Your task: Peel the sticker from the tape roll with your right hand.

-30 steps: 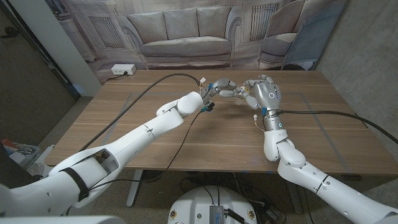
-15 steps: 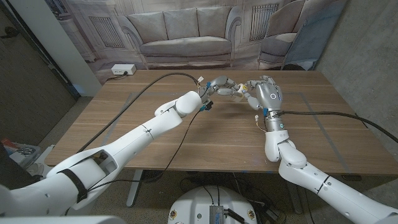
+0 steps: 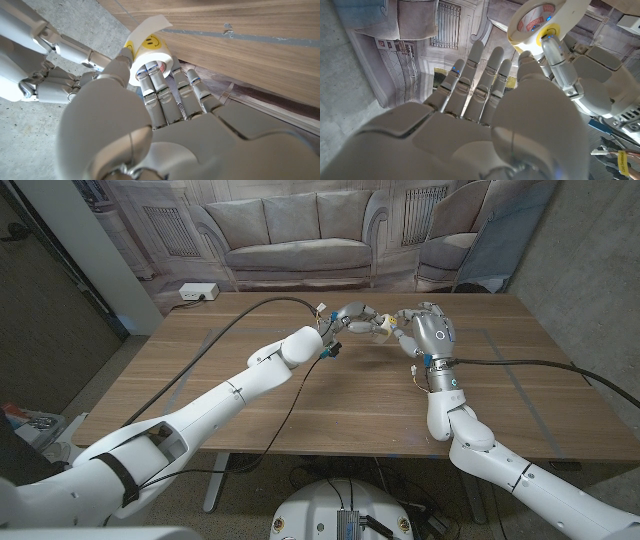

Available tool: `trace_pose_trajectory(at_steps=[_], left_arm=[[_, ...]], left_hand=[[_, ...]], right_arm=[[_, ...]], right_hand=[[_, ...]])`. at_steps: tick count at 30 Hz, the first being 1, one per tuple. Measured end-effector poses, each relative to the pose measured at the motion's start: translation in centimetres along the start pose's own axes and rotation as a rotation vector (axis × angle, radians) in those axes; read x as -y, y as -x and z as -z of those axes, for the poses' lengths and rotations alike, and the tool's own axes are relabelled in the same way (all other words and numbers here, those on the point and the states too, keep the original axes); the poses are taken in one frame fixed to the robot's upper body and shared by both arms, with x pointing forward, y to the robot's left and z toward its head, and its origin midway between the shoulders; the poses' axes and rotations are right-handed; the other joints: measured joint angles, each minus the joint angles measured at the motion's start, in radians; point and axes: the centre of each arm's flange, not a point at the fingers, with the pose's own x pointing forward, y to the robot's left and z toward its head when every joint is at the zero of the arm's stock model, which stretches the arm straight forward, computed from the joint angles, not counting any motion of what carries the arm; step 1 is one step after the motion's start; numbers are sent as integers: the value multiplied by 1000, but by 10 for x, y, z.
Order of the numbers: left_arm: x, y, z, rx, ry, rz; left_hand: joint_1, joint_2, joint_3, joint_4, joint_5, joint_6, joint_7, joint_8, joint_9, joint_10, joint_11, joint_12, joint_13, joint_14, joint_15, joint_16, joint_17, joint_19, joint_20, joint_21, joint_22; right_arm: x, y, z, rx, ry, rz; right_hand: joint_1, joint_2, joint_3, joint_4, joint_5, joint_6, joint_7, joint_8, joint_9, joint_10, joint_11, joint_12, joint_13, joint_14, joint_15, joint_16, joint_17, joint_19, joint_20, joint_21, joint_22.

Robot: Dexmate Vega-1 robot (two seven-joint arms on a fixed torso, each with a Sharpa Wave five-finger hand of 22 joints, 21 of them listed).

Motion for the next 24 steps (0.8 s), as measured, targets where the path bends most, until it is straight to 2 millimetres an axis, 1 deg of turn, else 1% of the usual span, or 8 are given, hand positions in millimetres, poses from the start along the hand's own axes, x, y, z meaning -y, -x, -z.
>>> trace_pose_trajectory(at_steps=[12,14,17,18,22,24], left_arm=[[2,-2,1,-3,3,13],[2,-2,1,-2,3,14],[2,-2,1,0,4,16],[2,-2,1,0,4,16],[1,-5,2,-3,4,17],[1,-5,2,-1,5,18]], left_hand=[[0,0,0,0,0,0,0,-5,6,-1,-2,0,0,2,-2,-6,0,0,0,5,0],[0,0,0,0,0,0,0,-3,6,-2,-2,0,0,5,-2,-6,0,0,0,5,0],[0,0,0,0,-1,0,0,-1,6,-2,-2,1,0,5,-2,-7,0,0,0,5,0],[0,0,0,0,-1,0,0,-1,6,-2,-2,1,0,5,-2,-7,0,0,0,5,0],[0,0,0,0,-1,0,0,-1,5,-2,-2,1,0,5,-2,-7,0,0,0,5,0],[0,0,0,0,-1,0,0,-1,5,-2,-2,1,0,5,-2,-7,4,0,0,5,0]], right_arm=[[-1,-2,-1,4,2,3],[-2,-2,-2,4,2,2],[-2,-3,-2,5,1,2],[-3,-3,-2,6,3,-1],[-4,-3,-3,7,4,-7],[-5,-4,-3,7,4,-9]], right_hand=[[8,8,0,0,0,4,-4,0,0,0,0,6,9,9,-2,0,9,-1,-1,6,0],[8,8,0,0,0,4,-4,8,-4,0,0,6,9,9,-2,0,13,-1,-1,11,0],[8,8,0,0,0,10,-9,8,-5,0,0,10,14,9,-2,-1,13,-1,-1,11,0],[13,13,0,0,0,10,-9,8,-5,0,0,10,14,9,-2,-5,13,-1,-1,15,0],[13,13,0,0,0,10,-9,8,-5,4,-4,13,14,10,-3,-7,13,-1,-1,15,5],[20,20,0,0,0,12,-7,8,-8,4,-4,13,17,15,-4,-7,17,-1,-1,19,5]])
